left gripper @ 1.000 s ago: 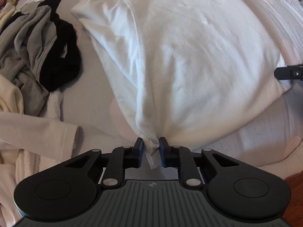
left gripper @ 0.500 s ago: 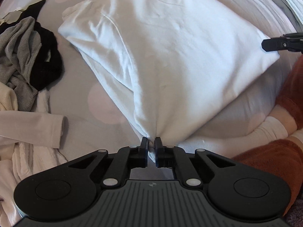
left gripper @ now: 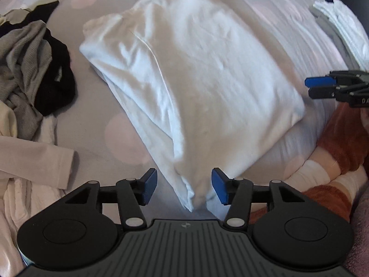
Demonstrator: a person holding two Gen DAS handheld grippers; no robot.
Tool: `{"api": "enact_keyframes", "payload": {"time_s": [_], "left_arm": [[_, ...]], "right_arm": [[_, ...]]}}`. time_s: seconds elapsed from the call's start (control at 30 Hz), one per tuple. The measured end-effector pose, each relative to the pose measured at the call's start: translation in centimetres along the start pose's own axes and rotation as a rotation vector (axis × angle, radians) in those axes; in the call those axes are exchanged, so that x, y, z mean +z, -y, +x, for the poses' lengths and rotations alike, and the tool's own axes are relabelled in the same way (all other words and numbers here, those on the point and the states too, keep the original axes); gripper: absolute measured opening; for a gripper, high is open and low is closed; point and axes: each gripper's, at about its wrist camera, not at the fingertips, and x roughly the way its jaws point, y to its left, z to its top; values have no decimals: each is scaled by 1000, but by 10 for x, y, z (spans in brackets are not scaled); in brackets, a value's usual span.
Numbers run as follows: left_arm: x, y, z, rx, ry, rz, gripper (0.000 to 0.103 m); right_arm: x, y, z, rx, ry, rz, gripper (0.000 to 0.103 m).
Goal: Fold clothes
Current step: 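Grasp the cloth end with both grippers and fold it over, then grasp the folded white cloth bundle with both grippers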
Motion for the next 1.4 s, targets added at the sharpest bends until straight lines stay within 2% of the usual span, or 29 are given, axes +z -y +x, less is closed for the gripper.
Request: {"api": "enact_keyframes", "payload": {"time_s": [0.1,0.3,0.43,0.6,0.8,0.9,1.0,1.03,1.2,1.23,1.27,1.37,1.4], "left_arm": [[31,-11,-5,-6,96,-85,53],[60,-61,7,-23,289,-377,54],[75,-85,24,-64,386,-511,53],[86,-102,40,-95,449,-597,53],[81,-116,67,-111,496,-708,53],[77,-115,76,-123,541,-702,59],[79,-114,81,-142,567,-692,72],[79,-115,82,-160,572,-693,80],[80,-120,86,-207,594,-713,84],[79,-121,86,-222,602,-719,93],[81,-120,87,-230,604,-709,98],[88,-115,89,-211,596,-669,103],[89,-115,89,-206,597,-663,103]], "right_arm": [[10,-1,1,-20,35,-30,59],[34,11,19,-22,88,0,63],[55,27,40,-16,91,70,63],[83,40,66,-10,118,100,63],[107,53,100,33,110,130,63],[109,62,112,75,118,162,63],[109,70,118,131,135,197,63],[109,72,120,147,139,197,63],[110,74,125,189,164,172,67],[111,72,126,193,167,167,69],[112,70,128,201,168,159,77],[115,61,133,231,163,120,95],[116,59,135,238,162,113,97]]}}
